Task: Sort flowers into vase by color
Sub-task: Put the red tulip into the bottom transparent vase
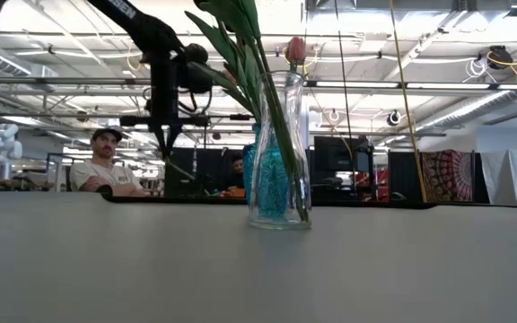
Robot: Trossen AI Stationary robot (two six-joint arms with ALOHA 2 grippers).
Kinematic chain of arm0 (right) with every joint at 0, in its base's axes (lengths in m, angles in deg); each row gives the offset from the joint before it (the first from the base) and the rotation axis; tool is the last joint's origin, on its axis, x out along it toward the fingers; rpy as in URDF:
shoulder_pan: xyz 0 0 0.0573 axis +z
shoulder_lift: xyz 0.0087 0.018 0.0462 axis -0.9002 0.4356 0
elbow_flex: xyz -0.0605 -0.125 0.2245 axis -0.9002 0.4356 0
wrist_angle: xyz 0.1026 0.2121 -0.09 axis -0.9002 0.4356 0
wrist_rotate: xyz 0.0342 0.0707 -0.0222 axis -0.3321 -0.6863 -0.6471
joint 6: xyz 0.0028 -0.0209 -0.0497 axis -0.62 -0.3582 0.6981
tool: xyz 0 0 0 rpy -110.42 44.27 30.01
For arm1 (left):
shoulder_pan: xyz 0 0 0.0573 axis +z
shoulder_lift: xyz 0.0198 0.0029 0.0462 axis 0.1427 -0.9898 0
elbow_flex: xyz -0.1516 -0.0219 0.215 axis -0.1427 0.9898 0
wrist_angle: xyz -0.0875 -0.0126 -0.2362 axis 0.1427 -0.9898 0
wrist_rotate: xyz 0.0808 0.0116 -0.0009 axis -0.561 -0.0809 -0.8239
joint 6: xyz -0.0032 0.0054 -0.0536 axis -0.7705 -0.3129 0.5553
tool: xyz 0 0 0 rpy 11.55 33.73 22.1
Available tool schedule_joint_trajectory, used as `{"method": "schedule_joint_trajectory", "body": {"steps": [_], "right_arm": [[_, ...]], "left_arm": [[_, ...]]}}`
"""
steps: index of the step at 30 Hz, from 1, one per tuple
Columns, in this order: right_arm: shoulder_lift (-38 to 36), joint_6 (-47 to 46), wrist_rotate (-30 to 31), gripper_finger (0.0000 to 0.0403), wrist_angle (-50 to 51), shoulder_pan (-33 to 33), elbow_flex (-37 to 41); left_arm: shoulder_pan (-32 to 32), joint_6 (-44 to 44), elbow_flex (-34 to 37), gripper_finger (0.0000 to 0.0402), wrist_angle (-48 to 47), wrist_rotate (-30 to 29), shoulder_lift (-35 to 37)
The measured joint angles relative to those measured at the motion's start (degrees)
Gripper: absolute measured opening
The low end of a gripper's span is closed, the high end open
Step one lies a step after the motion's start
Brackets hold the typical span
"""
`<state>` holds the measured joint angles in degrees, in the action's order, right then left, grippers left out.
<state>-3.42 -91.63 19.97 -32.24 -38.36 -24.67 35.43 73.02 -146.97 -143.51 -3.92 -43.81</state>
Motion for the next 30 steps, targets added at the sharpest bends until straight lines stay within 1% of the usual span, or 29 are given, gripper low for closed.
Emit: {"method": "schedule_joint_trajectory", "body": {"steps": [6, 19, 22, 30], "right_arm": [[0.0, 0.0, -0.1, 0.0219, 0.0, 0.0, 0.0], [0.0, 0.0, -0.2, 0.0219, 0.0, 0.0, 0.0], [0.0, 0.0, -0.2, 0.0219, 0.0, 0.0, 0.0], [0.0, 0.0, -0.2, 0.0219, 0.0, 0.0, 0.0]], "left_arm": [[0.7, -3.1, 0.0, 0.0005, -0.9, -4.6, 4.5], [0.6, -14.1, 0.0, 0.0005, -0.8, -13.4, 15.8], [0.6, -16.3, 0.0, 0.0005, -0.8, -14.6, 18.8], [0.6, -24.8, 0.0, 0.0005, -0.4, -14.8, 26.4]]}}
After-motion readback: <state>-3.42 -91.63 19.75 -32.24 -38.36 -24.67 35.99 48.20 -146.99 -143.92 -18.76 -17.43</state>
